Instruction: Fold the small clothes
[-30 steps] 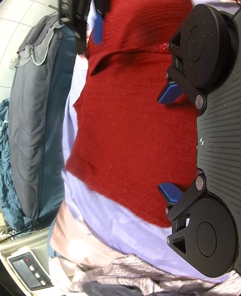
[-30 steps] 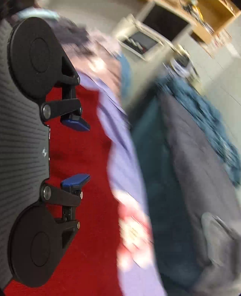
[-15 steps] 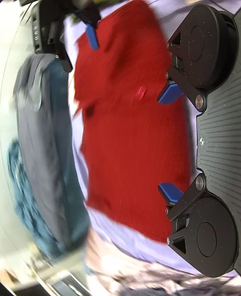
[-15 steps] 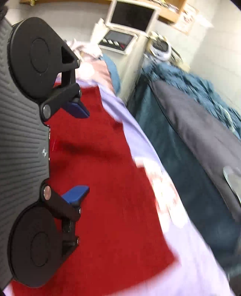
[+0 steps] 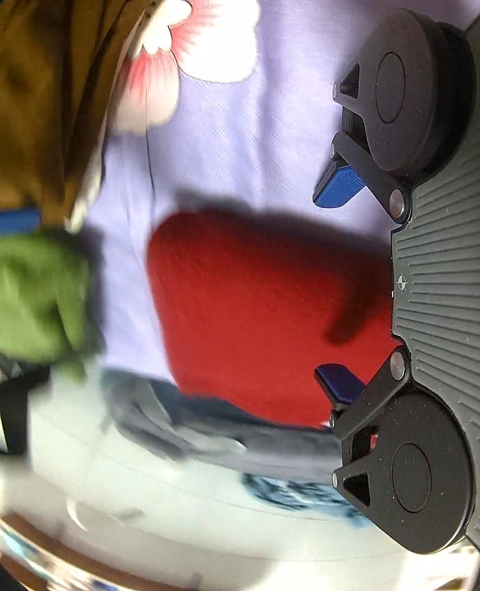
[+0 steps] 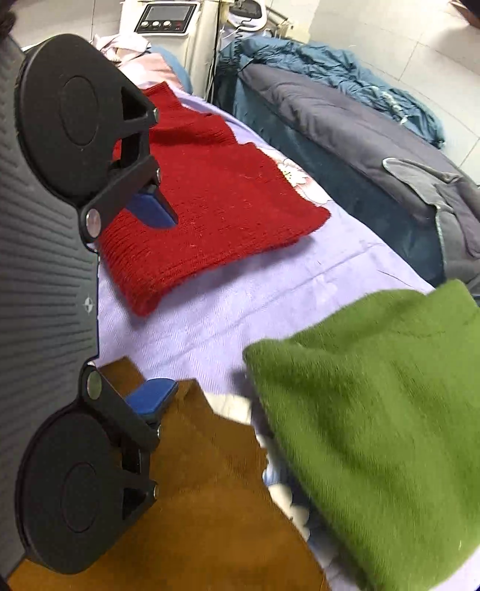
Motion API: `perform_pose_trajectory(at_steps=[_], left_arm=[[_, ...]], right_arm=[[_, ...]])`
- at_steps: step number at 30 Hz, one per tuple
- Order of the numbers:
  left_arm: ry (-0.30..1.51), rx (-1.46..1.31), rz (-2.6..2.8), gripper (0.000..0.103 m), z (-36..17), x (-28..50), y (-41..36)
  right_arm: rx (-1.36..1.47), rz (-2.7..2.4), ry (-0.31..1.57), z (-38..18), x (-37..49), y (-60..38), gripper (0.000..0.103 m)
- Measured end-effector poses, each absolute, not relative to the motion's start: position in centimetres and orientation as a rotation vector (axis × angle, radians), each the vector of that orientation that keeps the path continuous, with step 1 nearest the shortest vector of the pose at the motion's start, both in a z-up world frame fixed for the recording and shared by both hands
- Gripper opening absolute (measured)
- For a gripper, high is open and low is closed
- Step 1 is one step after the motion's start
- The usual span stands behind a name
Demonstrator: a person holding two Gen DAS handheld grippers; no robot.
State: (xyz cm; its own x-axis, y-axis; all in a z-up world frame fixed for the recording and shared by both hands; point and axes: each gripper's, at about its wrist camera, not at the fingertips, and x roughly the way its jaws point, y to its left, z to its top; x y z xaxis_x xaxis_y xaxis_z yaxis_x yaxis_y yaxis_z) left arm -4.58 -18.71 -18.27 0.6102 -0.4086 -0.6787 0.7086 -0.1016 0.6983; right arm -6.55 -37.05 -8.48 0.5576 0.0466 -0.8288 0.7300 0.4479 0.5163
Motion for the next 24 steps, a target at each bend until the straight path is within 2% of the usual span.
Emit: perform_pose_trajectory(at_steps=[2,7,12,14,19,24], left_arm=[[0.286,1.376,-0.974,0.103,-18.4,-4.8,-20.0],[0.439,1.293,-0.986,0.103,-17.4,-2.7,-23.5],[0.785,0.971,-0.977,0.101,-15.2,2.5,-24.9],[0.856,0.877,-0.967,0.099,-14.7,3.7,-24.6],[0.918,0.781,-0.947,0.098,-14.5,5.0,-24.3],[0.943,0.739,-0.938,0.098,-14.3,5.4,-24.2]], right_arm=[[1.037,-0.487,0.894,-8.6,-6.3,-37.3,0.091],[0.960,-0.444,0.913,-8.1,-6.1,-37.3,0.092],[0.901,-0.413,0.904,-7.3,-4.3,-37.5,0.093],[0.875,-0.395,0.905,-7.0,-3.0,-37.8,0.093],[0.819,-0.314,0.942,-7.7,2.5,-38.5,0.094],[0.857,-0.301,1.019,-11.8,7.5,-39.9,0.094]])
